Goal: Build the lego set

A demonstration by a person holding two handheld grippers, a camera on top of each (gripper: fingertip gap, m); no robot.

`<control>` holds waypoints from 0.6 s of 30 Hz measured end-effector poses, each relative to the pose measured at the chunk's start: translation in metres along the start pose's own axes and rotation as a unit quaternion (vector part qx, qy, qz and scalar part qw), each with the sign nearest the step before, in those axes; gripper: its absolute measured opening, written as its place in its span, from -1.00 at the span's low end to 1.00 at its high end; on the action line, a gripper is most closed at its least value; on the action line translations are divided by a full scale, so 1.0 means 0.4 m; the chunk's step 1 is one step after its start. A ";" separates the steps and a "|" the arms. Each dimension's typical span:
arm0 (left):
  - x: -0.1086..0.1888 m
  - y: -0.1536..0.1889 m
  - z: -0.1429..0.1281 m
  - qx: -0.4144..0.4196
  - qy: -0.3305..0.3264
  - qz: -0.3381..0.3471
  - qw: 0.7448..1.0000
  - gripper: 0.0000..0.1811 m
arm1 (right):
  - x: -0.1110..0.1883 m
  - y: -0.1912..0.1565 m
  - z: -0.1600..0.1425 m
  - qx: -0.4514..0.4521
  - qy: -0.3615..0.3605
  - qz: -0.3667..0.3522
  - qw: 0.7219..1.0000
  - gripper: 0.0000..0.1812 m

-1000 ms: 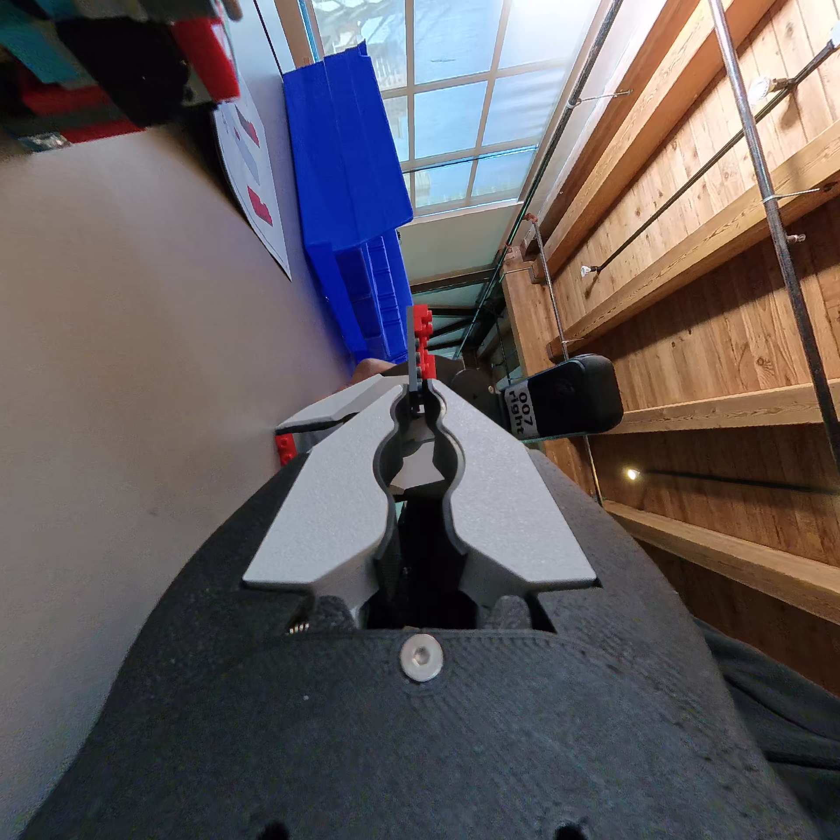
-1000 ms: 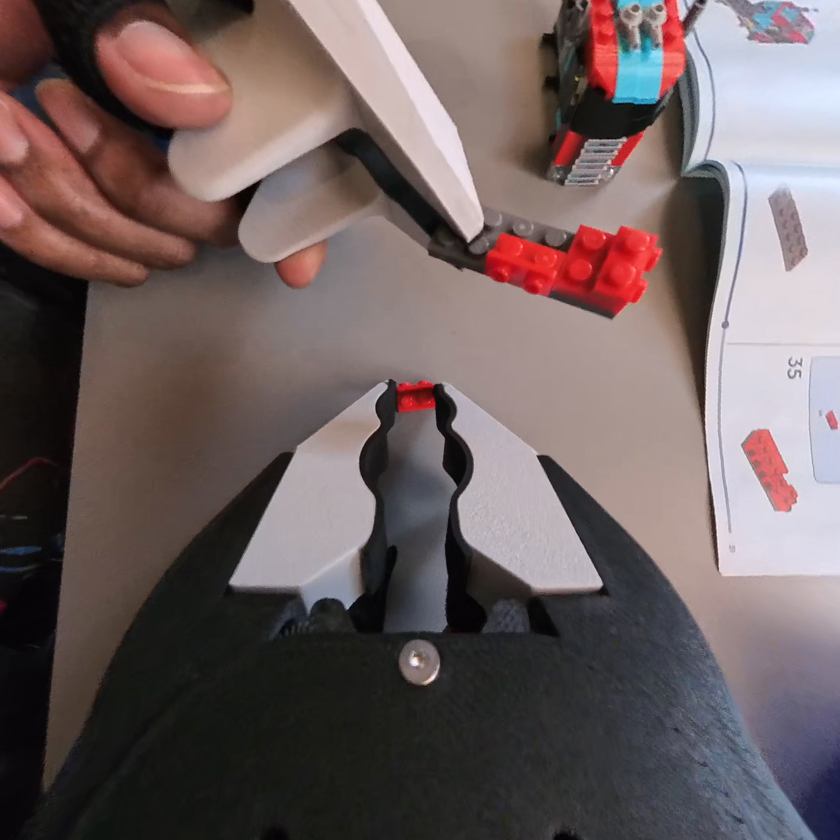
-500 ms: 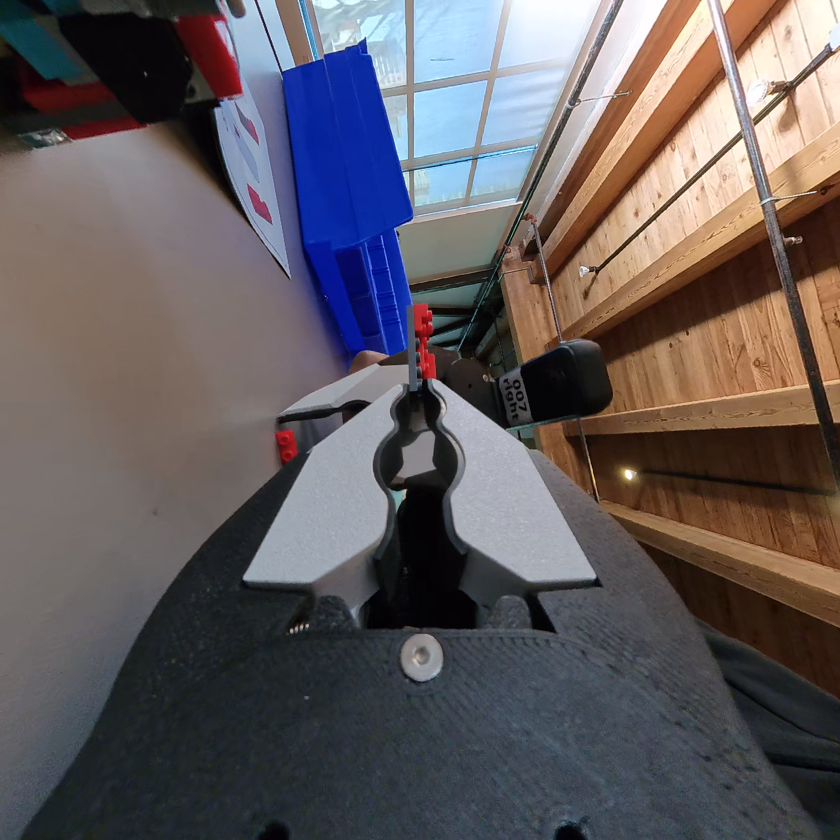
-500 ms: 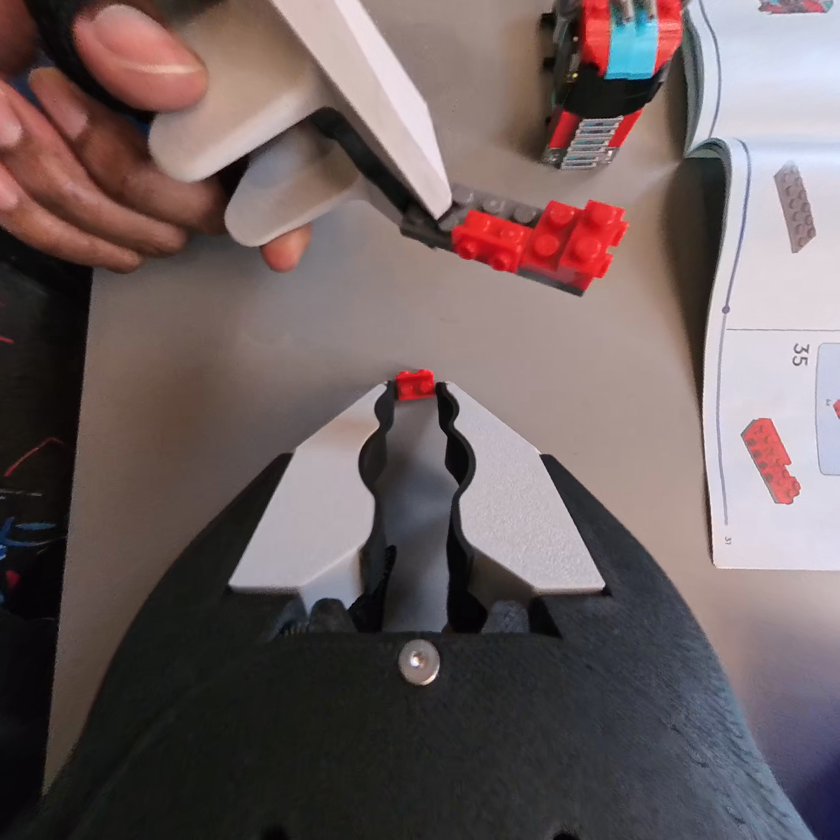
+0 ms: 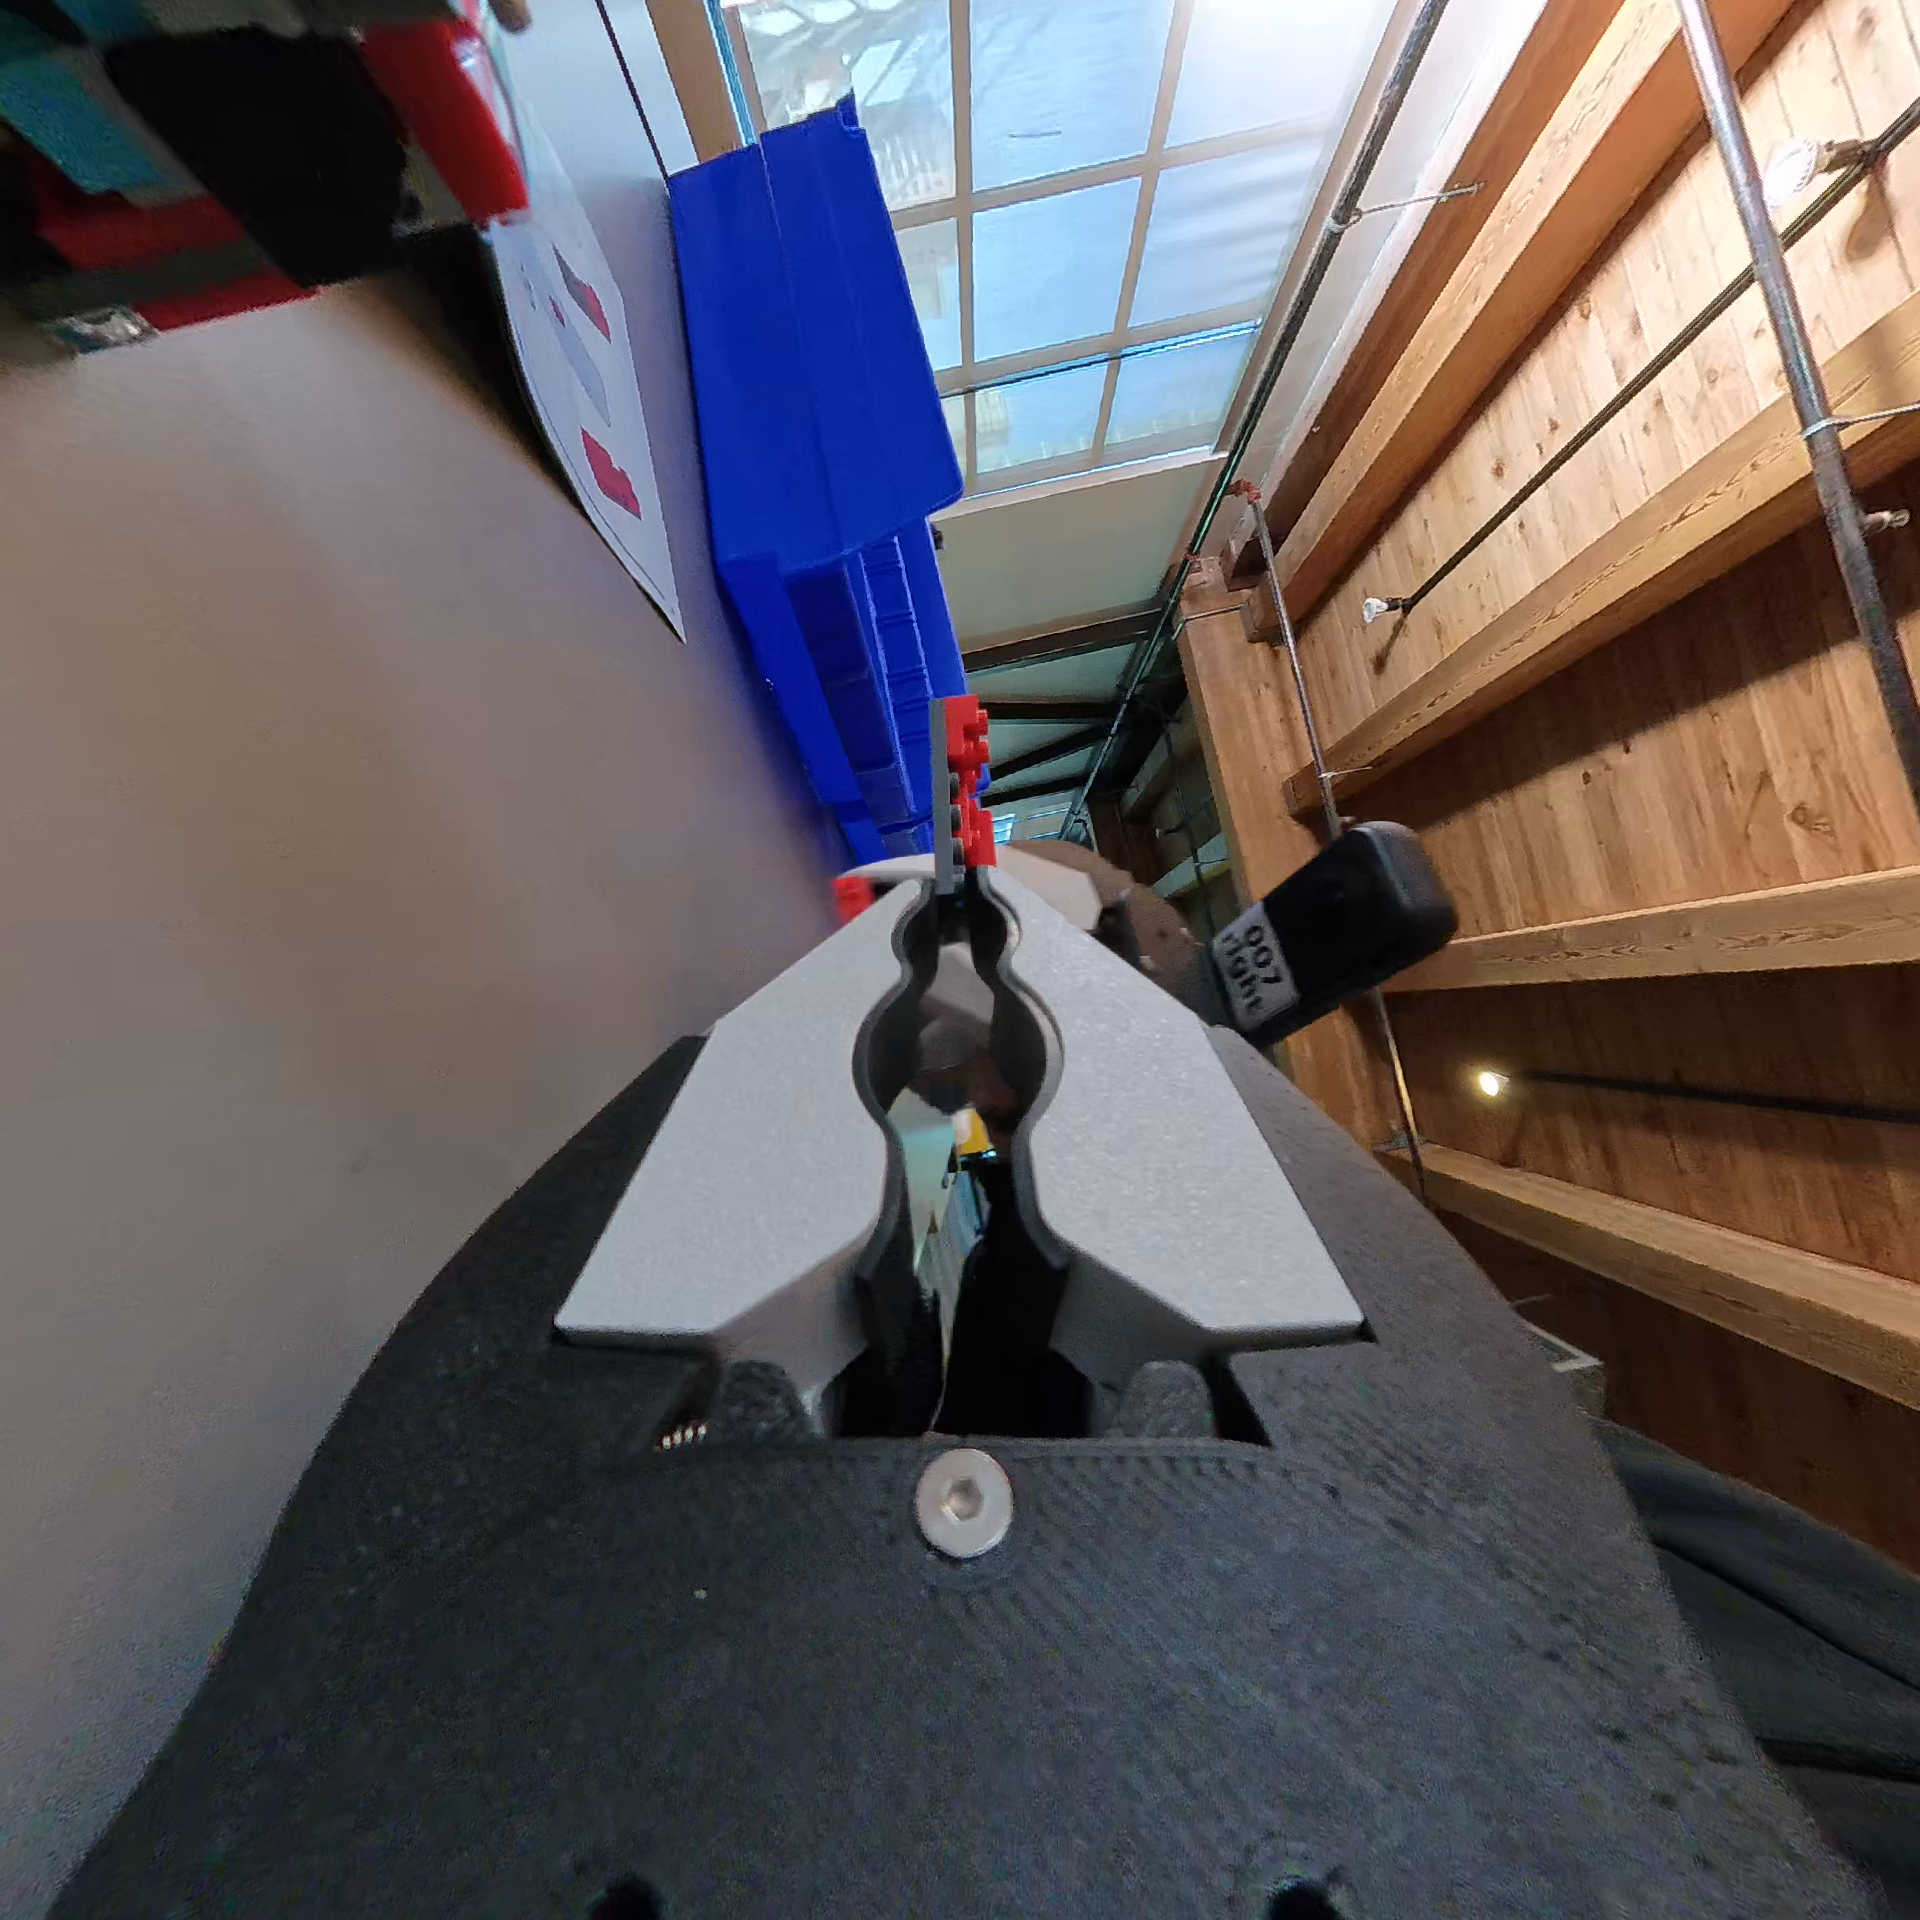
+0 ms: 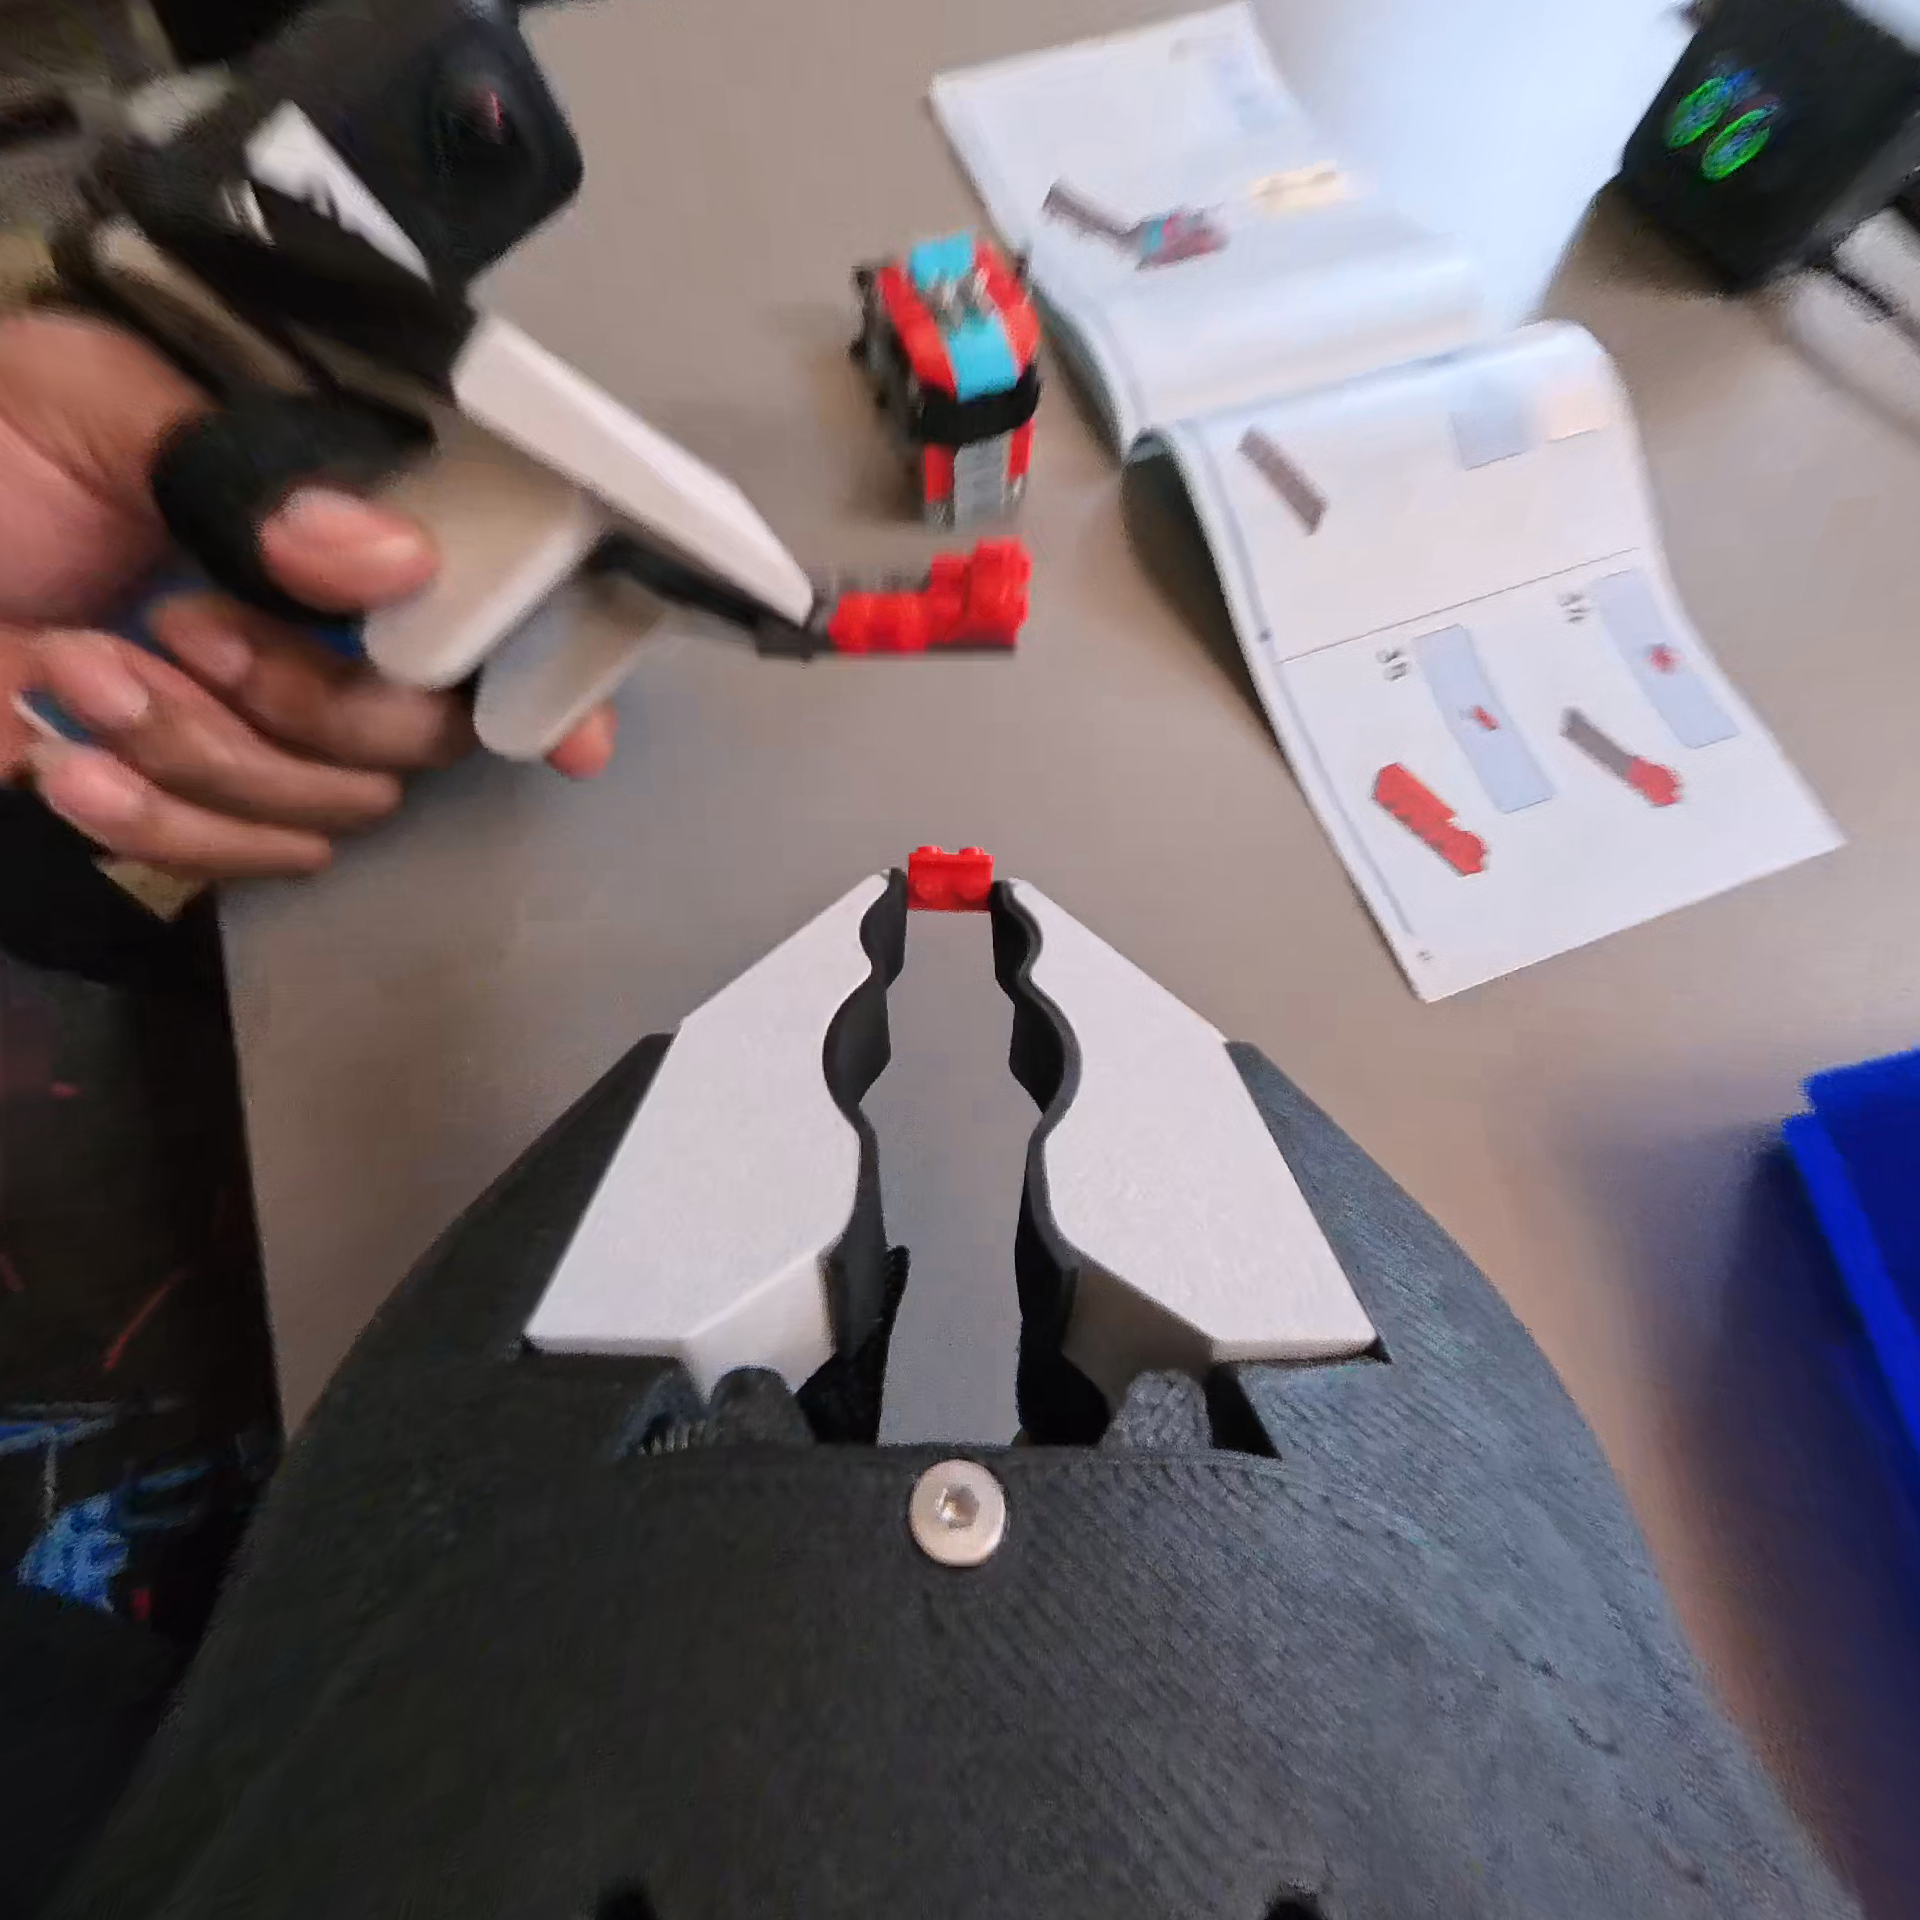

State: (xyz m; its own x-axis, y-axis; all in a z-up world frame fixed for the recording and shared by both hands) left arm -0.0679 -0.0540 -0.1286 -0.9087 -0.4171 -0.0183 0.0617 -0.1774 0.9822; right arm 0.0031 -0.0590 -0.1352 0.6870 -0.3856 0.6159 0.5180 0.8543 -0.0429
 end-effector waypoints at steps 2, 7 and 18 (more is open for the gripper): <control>-0.002 -0.001 -0.003 -0.008 0.000 0.007 1.000 -0.95 | 0.025 -0.001 0.045 -0.009 0.035 -0.016 0.999 -0.82; -0.005 -0.001 -0.008 -0.045 0.004 0.031 0.999 -0.96 | 0.011 -0.033 0.108 0.007 0.056 -0.036 0.998 -0.82; -0.013 0.004 -0.026 -0.117 0.005 0.064 0.991 -0.96 | -0.031 -0.039 0.110 0.018 0.042 -0.066 0.997 -0.82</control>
Point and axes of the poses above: each gripper's, where its closed fingertips meet, x back along the fingers, z out of its top, y = z × x across the jaws, the point moved 2 cm from there along x, back along the fingers, and after that the axes turned 5 degrees about z, right-handed, at the moved point
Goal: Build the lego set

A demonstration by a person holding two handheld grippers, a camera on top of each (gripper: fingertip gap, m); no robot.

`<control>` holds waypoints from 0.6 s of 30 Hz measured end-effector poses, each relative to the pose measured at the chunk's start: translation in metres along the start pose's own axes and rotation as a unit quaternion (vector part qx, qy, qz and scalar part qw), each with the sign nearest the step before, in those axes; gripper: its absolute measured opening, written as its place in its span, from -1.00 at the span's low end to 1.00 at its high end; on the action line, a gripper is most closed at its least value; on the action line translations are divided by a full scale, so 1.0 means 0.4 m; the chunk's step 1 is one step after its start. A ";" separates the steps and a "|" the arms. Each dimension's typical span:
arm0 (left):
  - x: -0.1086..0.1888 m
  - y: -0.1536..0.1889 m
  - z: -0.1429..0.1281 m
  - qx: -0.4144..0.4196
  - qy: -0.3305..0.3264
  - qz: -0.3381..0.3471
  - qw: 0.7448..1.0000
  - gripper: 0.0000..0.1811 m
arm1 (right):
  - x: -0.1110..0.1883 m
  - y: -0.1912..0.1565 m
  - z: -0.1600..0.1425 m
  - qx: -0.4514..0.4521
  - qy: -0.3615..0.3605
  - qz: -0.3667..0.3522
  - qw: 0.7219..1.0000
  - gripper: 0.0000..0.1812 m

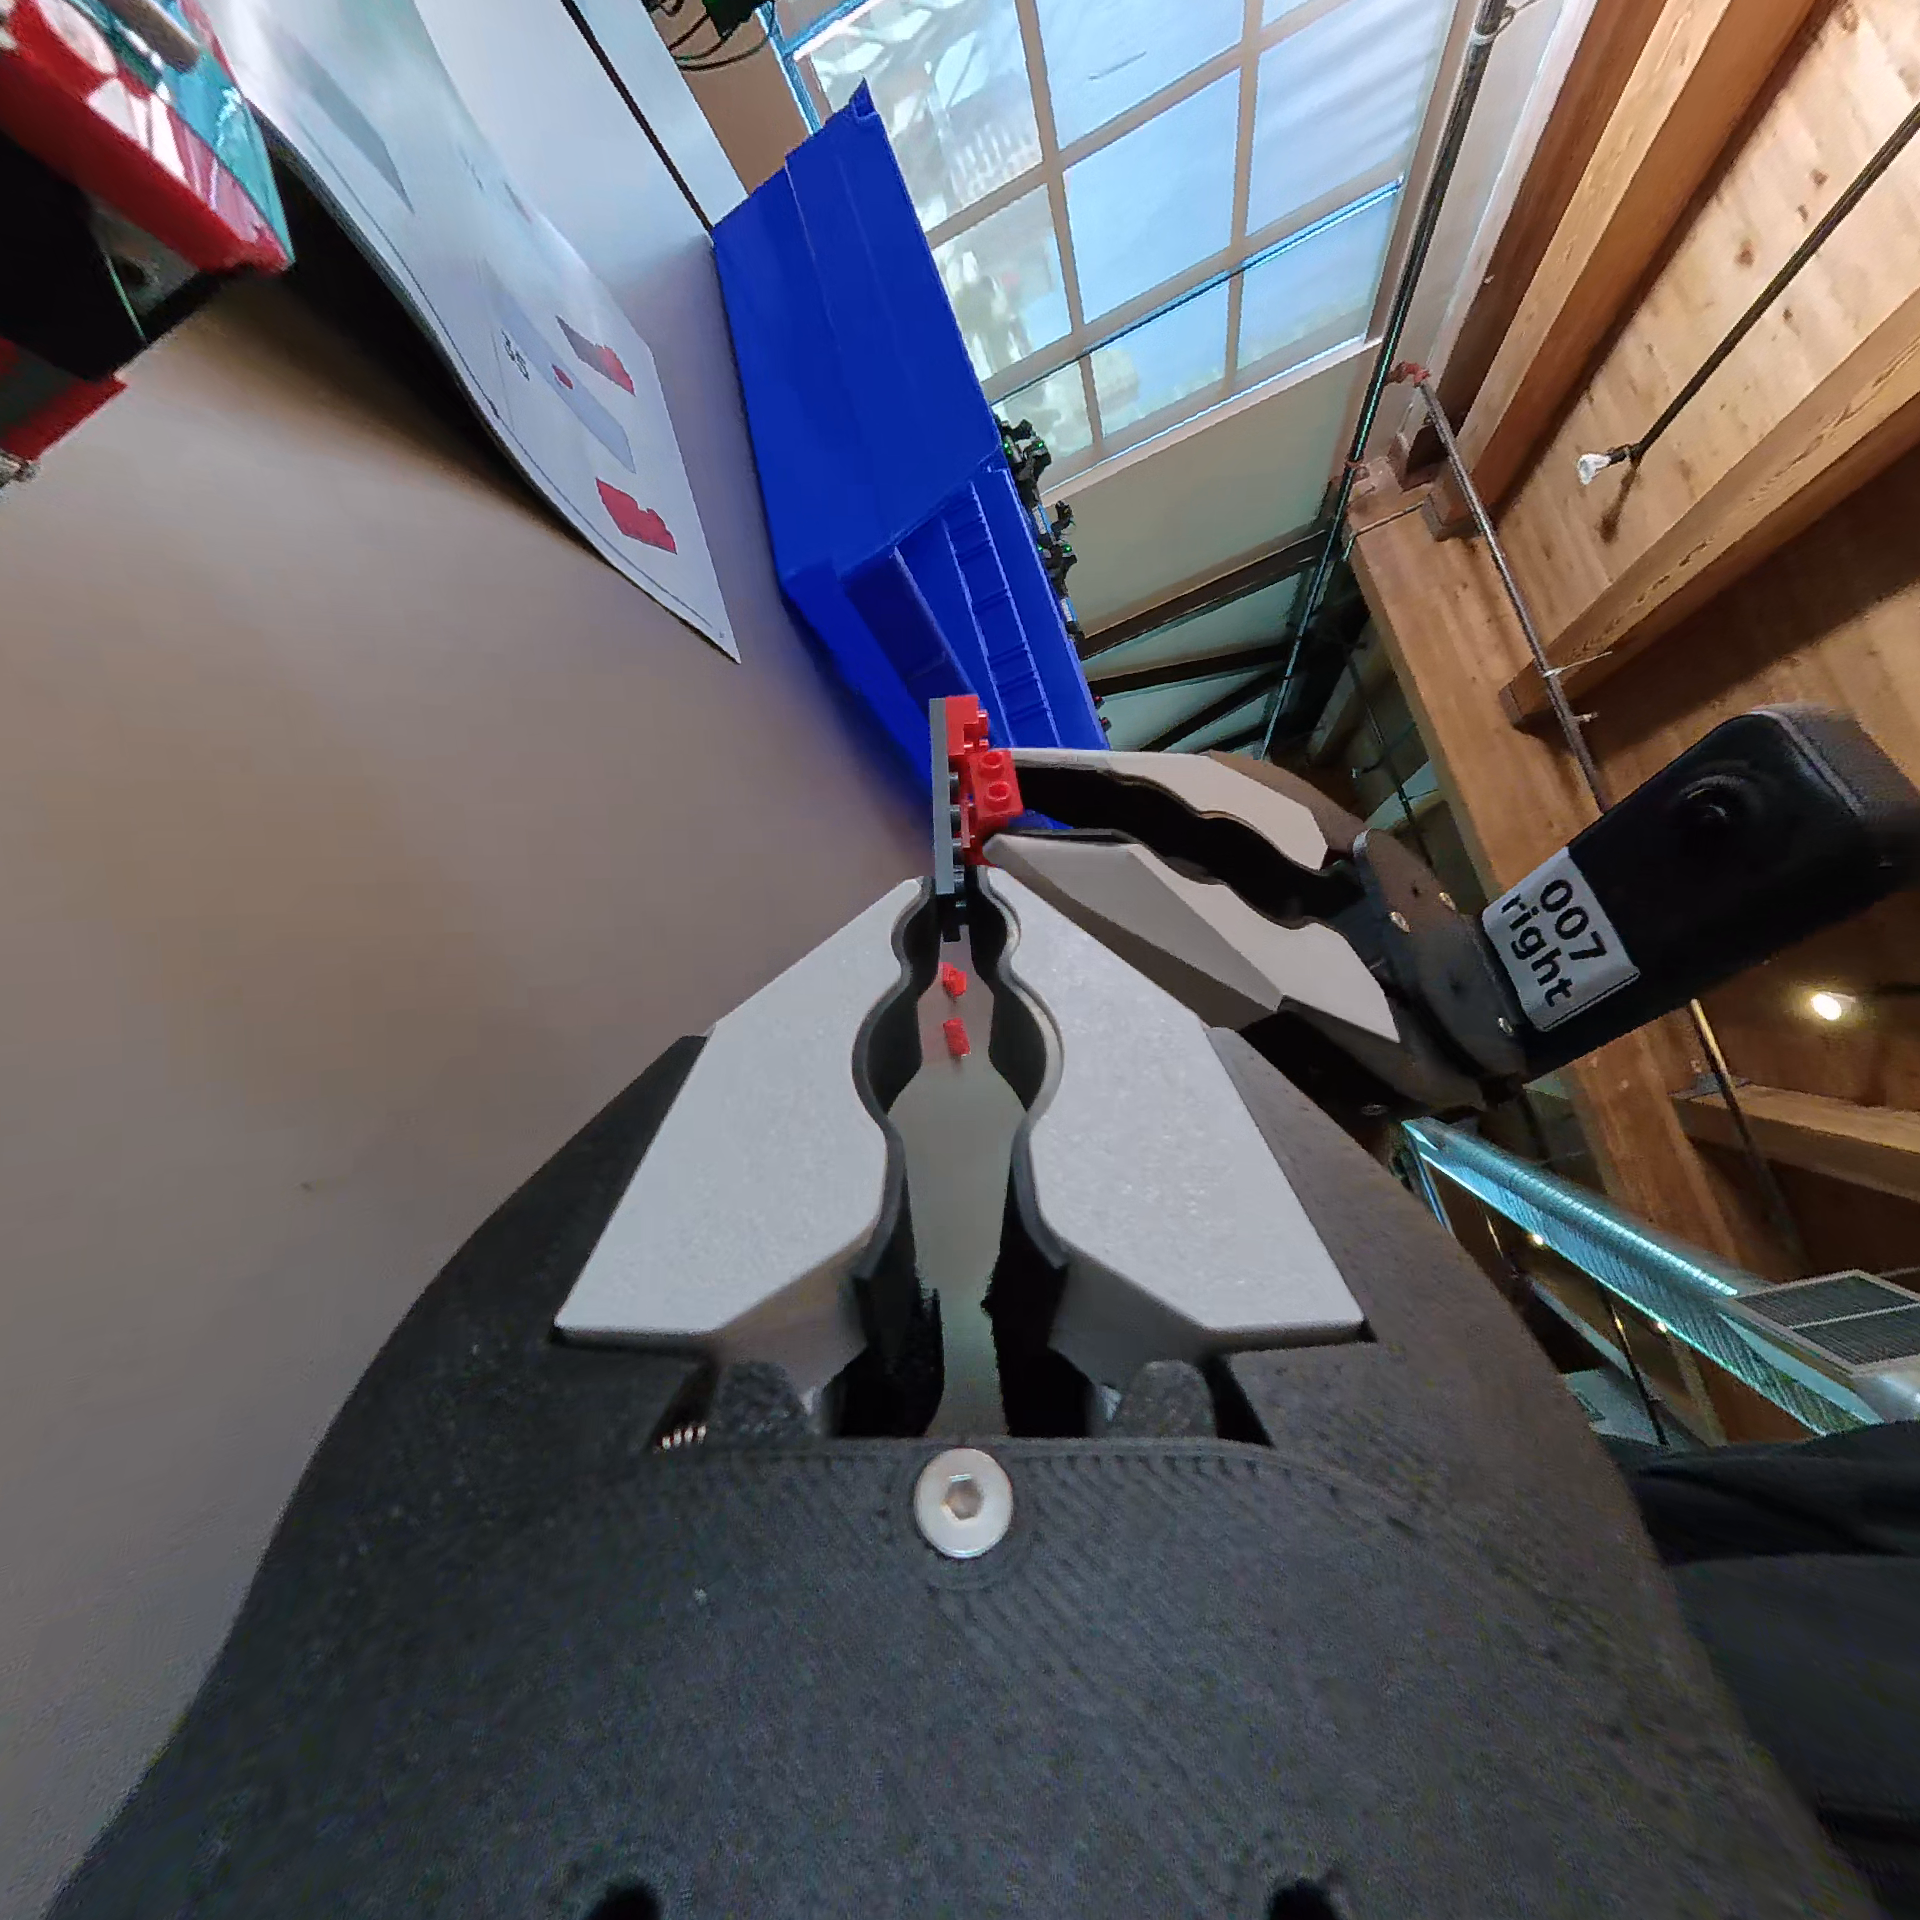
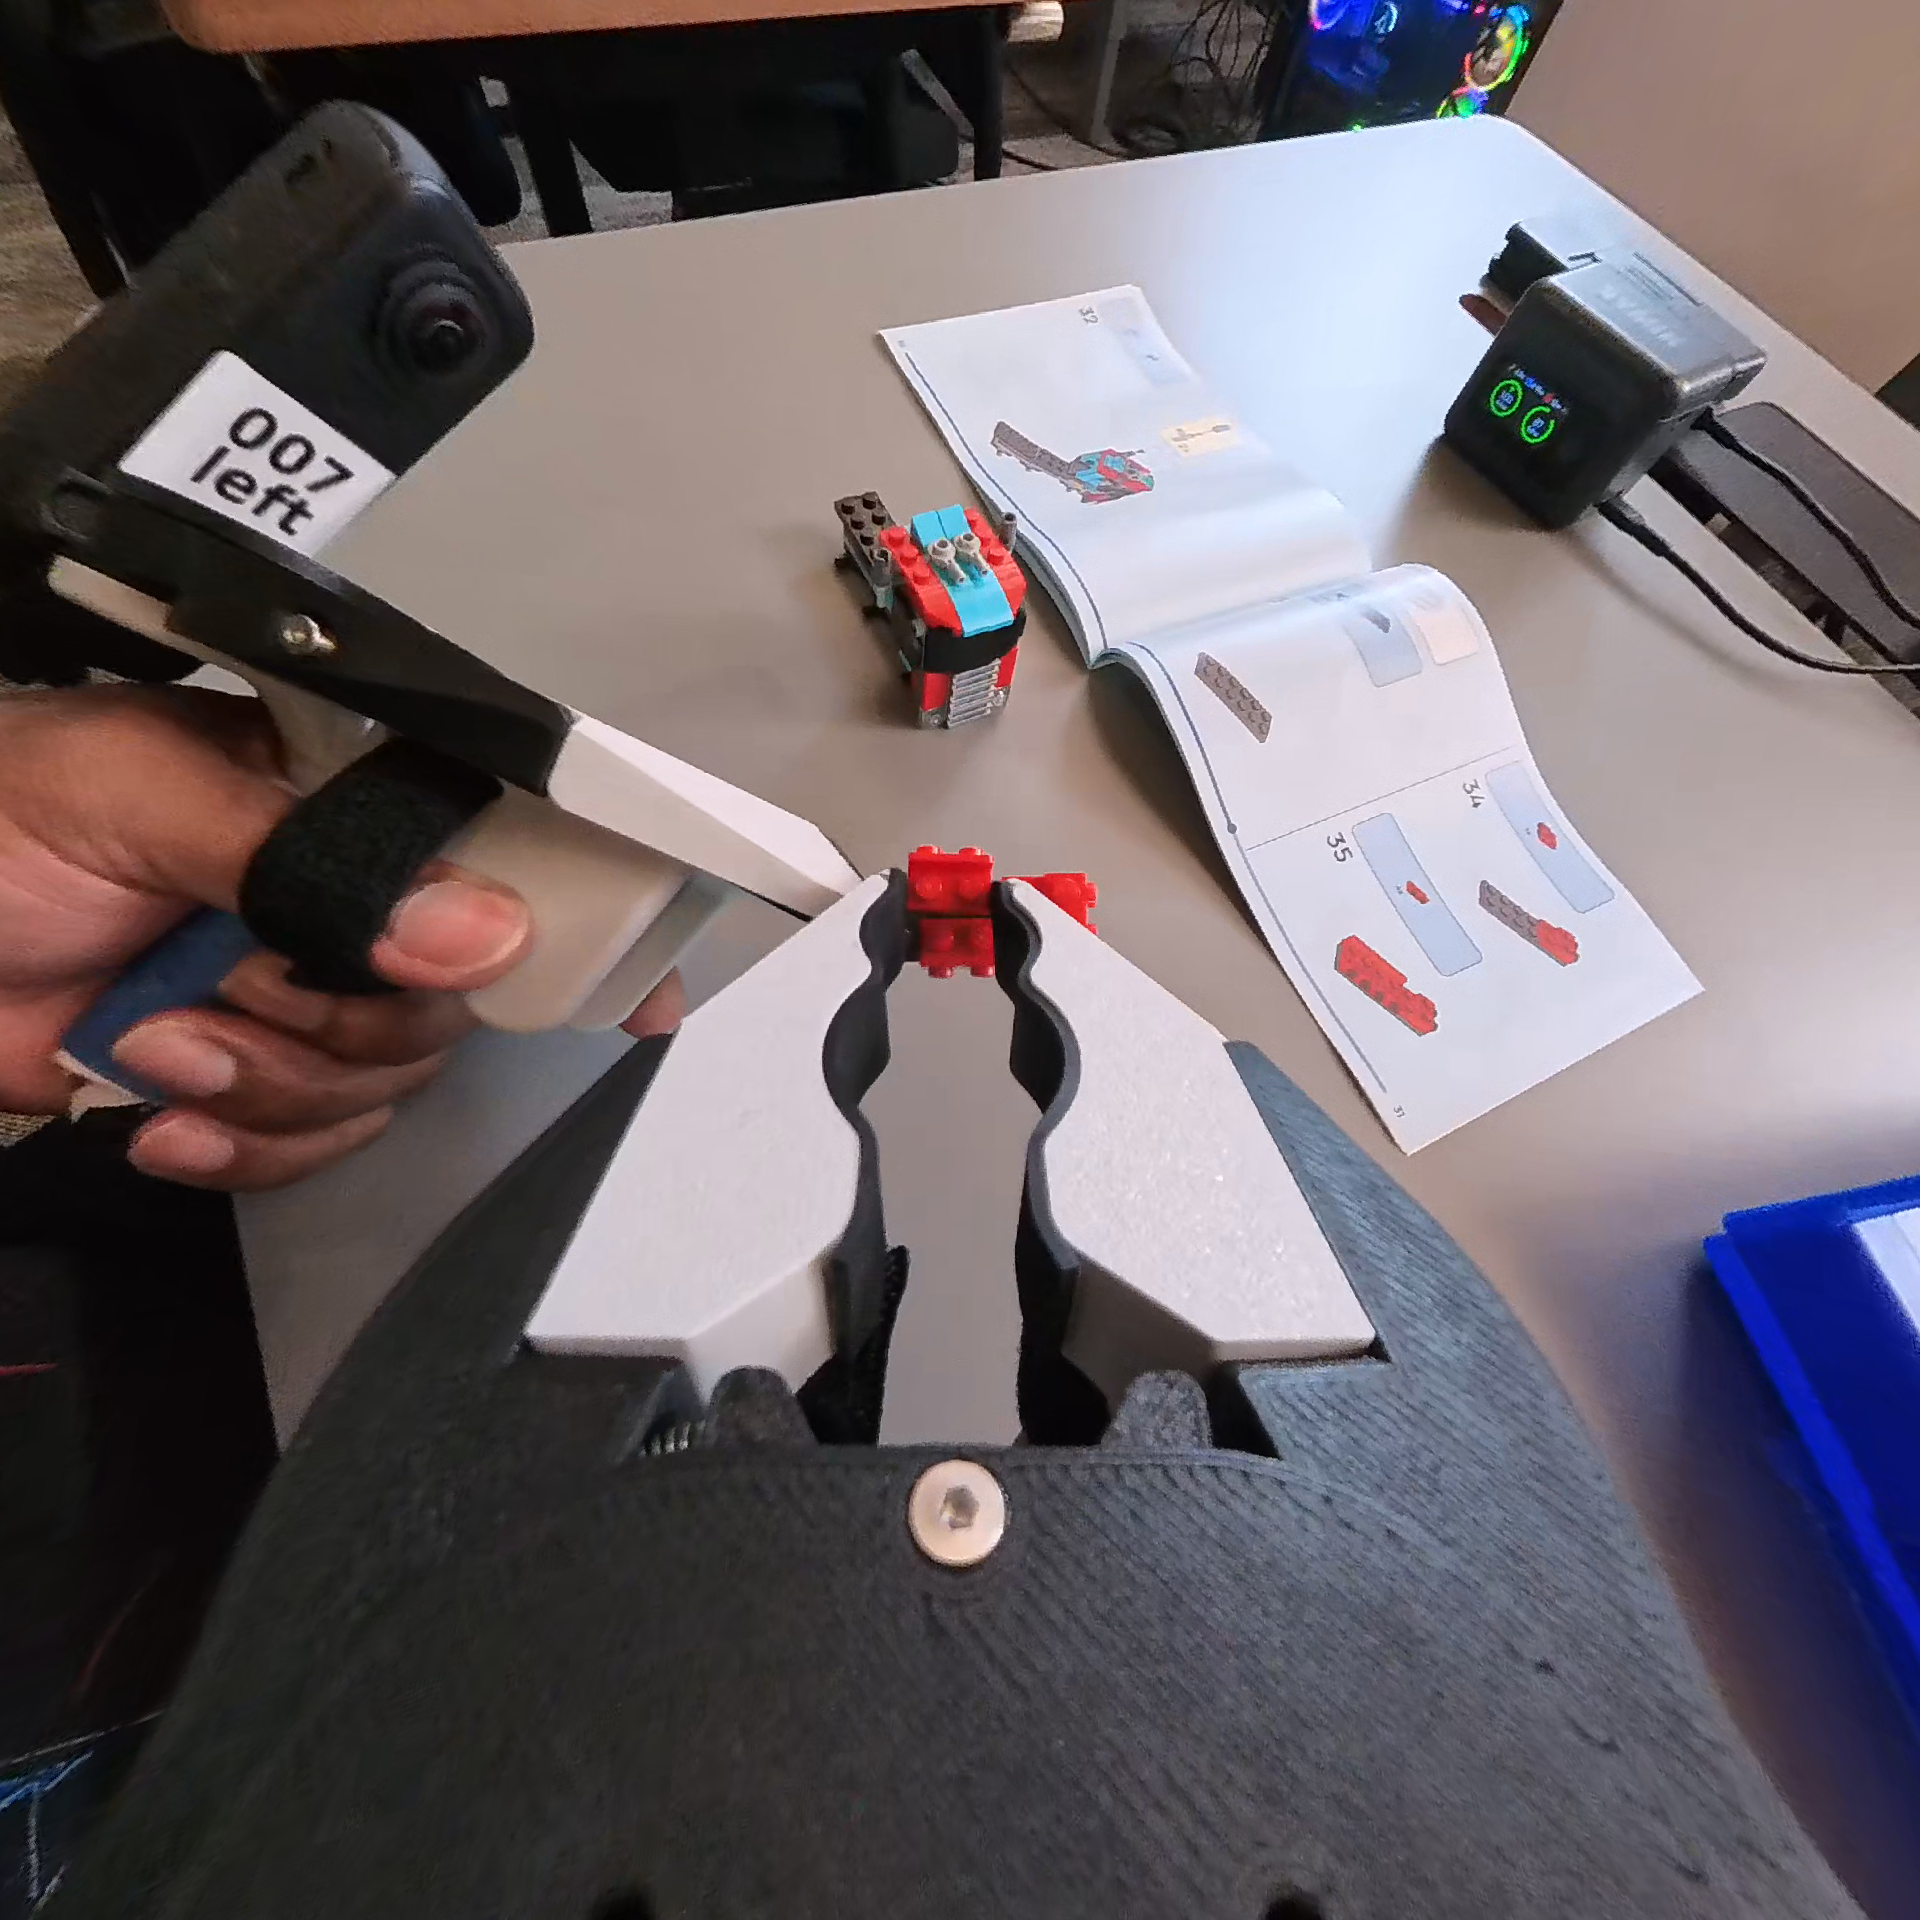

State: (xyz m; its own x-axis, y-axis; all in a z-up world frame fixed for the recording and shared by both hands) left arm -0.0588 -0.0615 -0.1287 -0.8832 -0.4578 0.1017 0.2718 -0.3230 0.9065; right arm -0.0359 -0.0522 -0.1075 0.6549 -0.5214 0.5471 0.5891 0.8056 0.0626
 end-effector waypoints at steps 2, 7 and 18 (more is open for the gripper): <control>-0.001 -0.001 -0.001 -0.003 0.000 0.003 1.000 -0.96 | 0.001 0.001 -0.003 0.003 -0.001 -0.004 1.000 -0.82; -0.002 0.001 -0.003 -0.014 -0.001 0.009 1.000 -0.95 | 0.006 0.007 -0.010 0.004 -0.007 -0.010 1.000 -0.82; -0.004 0.003 -0.008 -0.026 -0.005 0.014 1.000 -0.95 | 0.013 0.008 -0.018 -0.004 -0.002 -0.003 1.000 -0.81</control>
Point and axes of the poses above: each gripper's, where its closed fingertips meet, x back along the fingers, z out of its top, y = z × x across the jaws, the point moved 2 cm from there along x, back along the fingers, and after that the axes turned 5 degrees about z, right-handed, at the moved point
